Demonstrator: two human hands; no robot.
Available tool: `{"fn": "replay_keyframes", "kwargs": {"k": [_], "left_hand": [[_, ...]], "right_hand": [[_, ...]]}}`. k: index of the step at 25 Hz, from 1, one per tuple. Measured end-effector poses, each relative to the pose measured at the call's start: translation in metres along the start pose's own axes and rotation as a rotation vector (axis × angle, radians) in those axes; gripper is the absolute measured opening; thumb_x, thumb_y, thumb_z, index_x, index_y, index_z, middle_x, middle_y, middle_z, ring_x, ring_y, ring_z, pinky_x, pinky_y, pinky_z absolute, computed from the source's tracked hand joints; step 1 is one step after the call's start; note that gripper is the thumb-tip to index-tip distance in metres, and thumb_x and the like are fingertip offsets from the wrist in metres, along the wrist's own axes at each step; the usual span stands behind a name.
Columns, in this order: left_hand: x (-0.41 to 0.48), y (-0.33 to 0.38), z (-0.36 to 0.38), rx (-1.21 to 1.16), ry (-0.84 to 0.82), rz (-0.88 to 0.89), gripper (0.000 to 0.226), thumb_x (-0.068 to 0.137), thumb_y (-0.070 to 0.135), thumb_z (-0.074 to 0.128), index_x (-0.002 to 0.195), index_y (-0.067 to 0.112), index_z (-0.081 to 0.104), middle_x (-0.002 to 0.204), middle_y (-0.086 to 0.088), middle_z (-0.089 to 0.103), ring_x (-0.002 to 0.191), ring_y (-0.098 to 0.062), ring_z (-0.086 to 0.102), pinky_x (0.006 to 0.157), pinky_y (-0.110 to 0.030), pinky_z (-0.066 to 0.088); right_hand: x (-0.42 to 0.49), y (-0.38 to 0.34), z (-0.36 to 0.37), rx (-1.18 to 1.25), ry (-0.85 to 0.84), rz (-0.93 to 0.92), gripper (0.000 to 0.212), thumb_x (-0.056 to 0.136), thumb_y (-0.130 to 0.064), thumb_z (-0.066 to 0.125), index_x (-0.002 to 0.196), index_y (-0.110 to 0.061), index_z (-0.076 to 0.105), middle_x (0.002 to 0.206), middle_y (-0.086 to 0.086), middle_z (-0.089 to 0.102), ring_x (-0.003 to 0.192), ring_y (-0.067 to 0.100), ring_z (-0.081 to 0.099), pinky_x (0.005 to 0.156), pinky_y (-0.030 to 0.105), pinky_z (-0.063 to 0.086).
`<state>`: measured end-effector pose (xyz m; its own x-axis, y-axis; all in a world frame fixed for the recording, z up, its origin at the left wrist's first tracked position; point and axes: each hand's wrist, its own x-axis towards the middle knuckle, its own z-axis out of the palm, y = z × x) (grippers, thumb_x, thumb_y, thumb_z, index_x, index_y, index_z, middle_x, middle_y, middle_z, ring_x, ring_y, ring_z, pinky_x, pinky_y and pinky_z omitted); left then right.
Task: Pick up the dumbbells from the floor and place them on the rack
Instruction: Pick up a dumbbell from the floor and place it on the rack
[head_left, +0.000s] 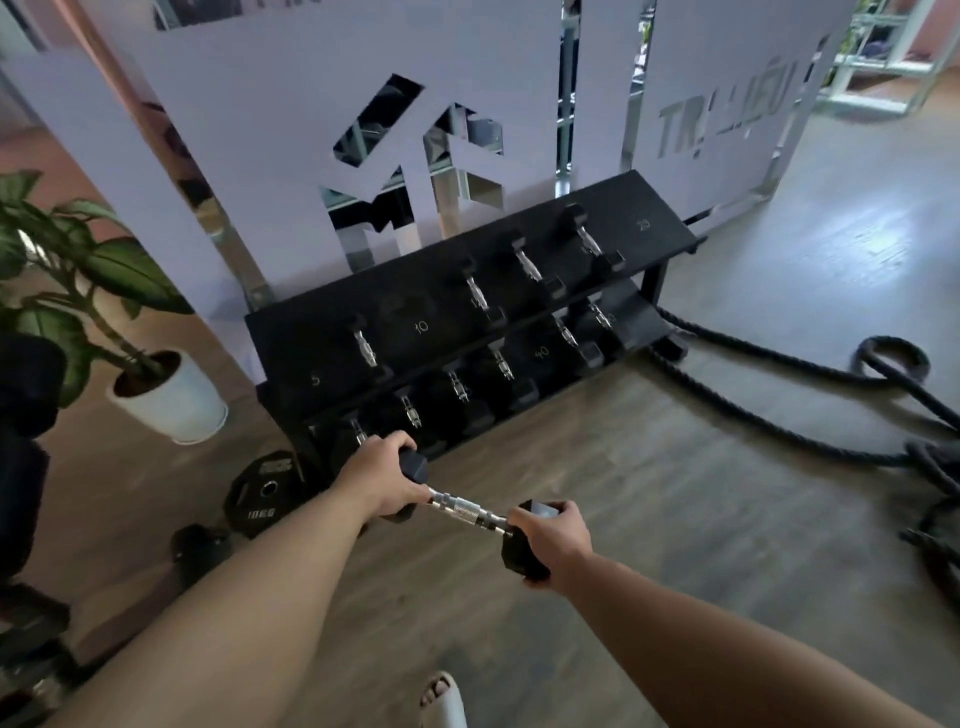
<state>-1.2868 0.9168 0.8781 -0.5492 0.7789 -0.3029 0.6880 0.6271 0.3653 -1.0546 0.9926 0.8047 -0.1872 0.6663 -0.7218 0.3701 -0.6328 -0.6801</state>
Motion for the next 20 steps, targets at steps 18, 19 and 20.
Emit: {"fn": "replay_keyframes", "kwargs": {"k": [18, 19, 20], "left_hand": [[0.401, -0.026, -0.143, 0.204, -0.088, 0.237, 0.074, 0.063, 0.050, 0.089, 0.124, 0.037, 0.048, 0.115, 0.003, 0.046, 0.094, -0.017, 0.058, 0.078, -0.037, 0.059], [0.419, -0.028, -0.147, 0.199, -0.079, 0.238, 0.074, 0.063, 0.050, 0.088, 0.123, 0.038, 0.047, 0.115, 0.004, 0.046, 0.092, -0.016, 0.058, 0.076, -0.036, 0.059], [0.435, -0.029, -0.151, 0.199, -0.075, 0.241, 0.075, 0.062, 0.050, 0.088, 0.123, 0.038, 0.046, 0.115, 0.004, 0.046, 0.091, -0.015, 0.057, 0.074, -0.035, 0.058]], "right_hand": [[0.222, -0.242, 0.182, 0.232, 0.132, 0.117, 0.059, 0.062, -0.037, 0.081, 0.114, -0.030, 0.054, 0.126, 0.012, 0.061, 0.088, 0.030, 0.074, 0.051, 0.038, 0.060], [0.236, -0.252, 0.188, 0.237, 0.131, 0.124, 0.060, 0.062, -0.037, 0.081, 0.114, -0.031, 0.053, 0.126, 0.011, 0.060, 0.092, 0.032, 0.074, 0.054, 0.040, 0.061], [0.248, -0.262, 0.194, 0.241, 0.133, 0.134, 0.061, 0.060, -0.037, 0.082, 0.114, -0.032, 0.053, 0.127, 0.011, 0.060, 0.095, 0.033, 0.074, 0.057, 0.041, 0.062]]}}
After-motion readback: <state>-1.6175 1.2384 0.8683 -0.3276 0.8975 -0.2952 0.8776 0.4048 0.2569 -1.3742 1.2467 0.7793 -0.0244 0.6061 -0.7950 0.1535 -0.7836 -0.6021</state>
